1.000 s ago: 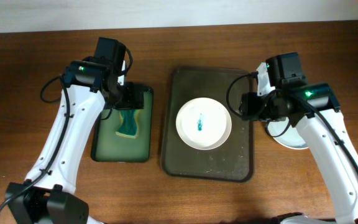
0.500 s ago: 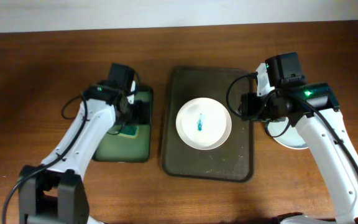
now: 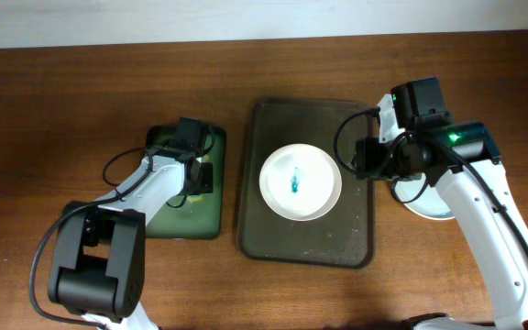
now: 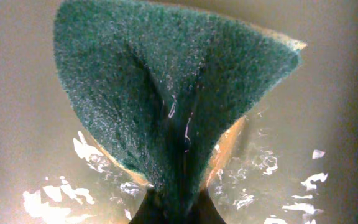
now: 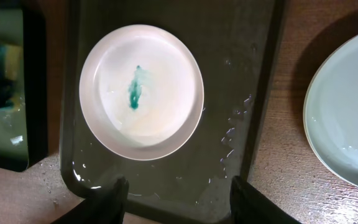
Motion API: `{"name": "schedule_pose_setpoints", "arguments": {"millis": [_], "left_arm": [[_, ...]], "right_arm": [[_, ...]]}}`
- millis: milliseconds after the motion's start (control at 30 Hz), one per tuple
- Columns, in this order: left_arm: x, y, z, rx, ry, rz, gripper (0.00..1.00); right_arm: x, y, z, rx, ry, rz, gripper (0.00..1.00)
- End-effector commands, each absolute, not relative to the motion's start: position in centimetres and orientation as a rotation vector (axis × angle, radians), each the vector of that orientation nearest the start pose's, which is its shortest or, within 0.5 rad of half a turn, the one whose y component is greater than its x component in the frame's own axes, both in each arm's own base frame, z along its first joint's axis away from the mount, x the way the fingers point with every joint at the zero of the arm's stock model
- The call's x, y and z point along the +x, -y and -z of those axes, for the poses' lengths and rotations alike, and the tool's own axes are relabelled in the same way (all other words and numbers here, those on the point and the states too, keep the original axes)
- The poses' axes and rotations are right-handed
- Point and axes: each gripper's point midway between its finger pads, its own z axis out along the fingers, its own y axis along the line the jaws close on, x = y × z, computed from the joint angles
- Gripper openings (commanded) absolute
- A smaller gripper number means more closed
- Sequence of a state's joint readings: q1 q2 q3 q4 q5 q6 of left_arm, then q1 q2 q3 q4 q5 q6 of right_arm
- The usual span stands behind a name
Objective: Clean dirty plates on tray and stack at the side
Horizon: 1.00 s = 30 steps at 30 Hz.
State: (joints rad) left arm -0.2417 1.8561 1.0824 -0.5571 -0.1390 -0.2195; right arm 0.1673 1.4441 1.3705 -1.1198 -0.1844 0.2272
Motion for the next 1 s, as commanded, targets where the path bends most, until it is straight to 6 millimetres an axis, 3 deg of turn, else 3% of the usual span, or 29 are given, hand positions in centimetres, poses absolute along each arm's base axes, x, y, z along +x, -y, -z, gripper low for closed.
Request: {"name": "schedule_pose_setpoints", "arguments": {"millis": [0, 33, 133, 200, 300, 367, 467, 500, 533, 800, 900, 967], "left_arm": [[35.4, 7.0, 0.6, 0.034, -2.977, -0.080, 0.07], [35.6, 7.2, -0.3, 0.036, -2.989, -0.071, 0.37], [36.4, 7.5, -2.3, 0.037, -2.998, -0.066, 0.68], [36.9, 7.6, -3.2, 0.037, -2.987, -0.062, 0.74], [37.2, 7.7, -2.9, 0.037, -2.982, -0.062, 0.63], [37.2, 7.7, -2.2, 0.038, -2.992, -0.065, 0.46], [36.6, 7.6, 0.0, 0.042, -3.052, -0.086, 0.30], [36.2, 7.5, 1.0, 0.043, -3.081, -0.096, 0.18], [35.7, 7.3, 1.9, 0.046, -3.113, -0.110, 0.00], [35.4, 7.7, 1.4, 0.048, -3.140, -0.082, 0.00], [36.2, 8.1, -0.3, 0.047, -3.130, -0.060, 0.00], [37.3, 8.3, -2.6, 0.046, -3.098, -0.049, 0.00]], "right_arm": [[31.3, -8.7, -19.0, 0.015, -2.801, -0.361, 0.54], [31.2, -8.7, -19.0, 0.015, -2.802, -0.361, 0.54], [31.2, -8.7, -19.0, 0.015, -2.802, -0.361, 0.54], [31.2, -8.7, -19.0, 0.015, -2.802, -0.361, 0.54], [31.2, -8.7, -19.0, 0.015, -2.802, -0.361, 0.54], [31.2, -8.7, -19.0, 0.015, -2.801, -0.361, 0.54], [31.2, -8.7, -19.0, 0.015, -2.802, -0.361, 0.54], [31.2, -8.7, -19.0, 0.015, -2.802, -0.361, 0.54], [31.2, -8.7, -19.0, 0.015, -2.802, -0.361, 0.54], [31.3, -8.7, -19.0, 0.016, -2.801, -0.361, 0.54], [31.3, -8.7, -19.0, 0.016, -2.801, -0.362, 0.54], [31.3, -8.7, -19.0, 0.016, -2.801, -0.362, 0.54]]}}
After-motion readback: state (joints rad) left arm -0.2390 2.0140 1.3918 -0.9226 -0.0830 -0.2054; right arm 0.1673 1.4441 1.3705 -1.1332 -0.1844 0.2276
